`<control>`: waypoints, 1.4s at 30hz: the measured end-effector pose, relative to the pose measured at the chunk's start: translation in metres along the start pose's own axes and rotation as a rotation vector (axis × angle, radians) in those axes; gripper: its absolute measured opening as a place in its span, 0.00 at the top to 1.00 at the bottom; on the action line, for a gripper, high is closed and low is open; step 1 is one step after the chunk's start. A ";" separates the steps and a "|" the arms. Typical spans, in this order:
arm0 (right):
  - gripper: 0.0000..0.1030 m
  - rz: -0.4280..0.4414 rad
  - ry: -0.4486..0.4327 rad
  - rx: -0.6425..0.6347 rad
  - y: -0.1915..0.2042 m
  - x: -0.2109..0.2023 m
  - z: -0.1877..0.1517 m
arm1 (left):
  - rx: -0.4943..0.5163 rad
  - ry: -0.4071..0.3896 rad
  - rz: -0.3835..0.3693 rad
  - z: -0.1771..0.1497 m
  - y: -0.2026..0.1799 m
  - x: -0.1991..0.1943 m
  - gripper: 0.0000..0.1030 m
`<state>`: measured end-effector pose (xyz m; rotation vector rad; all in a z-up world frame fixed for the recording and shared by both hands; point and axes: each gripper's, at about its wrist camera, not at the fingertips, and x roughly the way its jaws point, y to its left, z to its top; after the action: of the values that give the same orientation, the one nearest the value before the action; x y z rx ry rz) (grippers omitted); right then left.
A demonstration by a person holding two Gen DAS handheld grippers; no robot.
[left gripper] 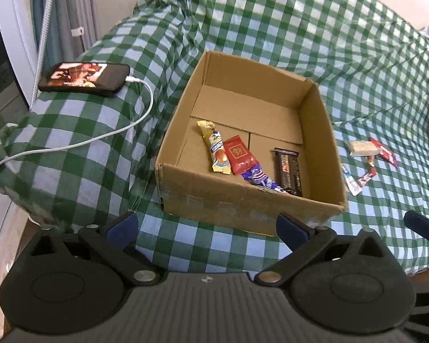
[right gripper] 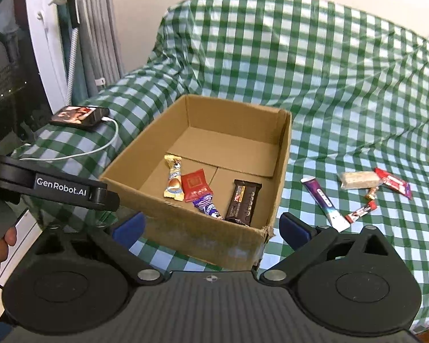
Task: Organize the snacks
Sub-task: 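Lift both tools away from the box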
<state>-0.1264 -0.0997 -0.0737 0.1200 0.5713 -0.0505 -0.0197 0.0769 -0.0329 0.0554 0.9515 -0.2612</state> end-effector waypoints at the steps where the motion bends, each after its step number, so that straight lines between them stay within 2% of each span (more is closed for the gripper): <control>1: 0.03 0.000 -0.008 -0.005 0.002 -0.006 -0.002 | 0.003 -0.011 -0.003 -0.003 -0.002 -0.006 0.00; 9: 0.01 -0.023 -0.083 -0.039 0.009 -0.050 -0.016 | 0.024 -0.062 -0.021 -0.028 -0.013 -0.042 0.00; 22: 0.01 -0.026 -0.172 -0.066 0.015 -0.097 -0.035 | 0.052 -0.124 0.021 -0.053 -0.024 -0.083 0.00; 42: 0.01 -0.036 -0.199 -0.043 0.008 -0.111 -0.043 | 0.114 -0.129 0.042 -0.061 -0.033 -0.089 0.00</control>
<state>-0.2423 -0.0849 -0.0484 0.0618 0.3754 -0.0841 -0.1251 0.0724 0.0060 0.1615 0.8063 -0.2767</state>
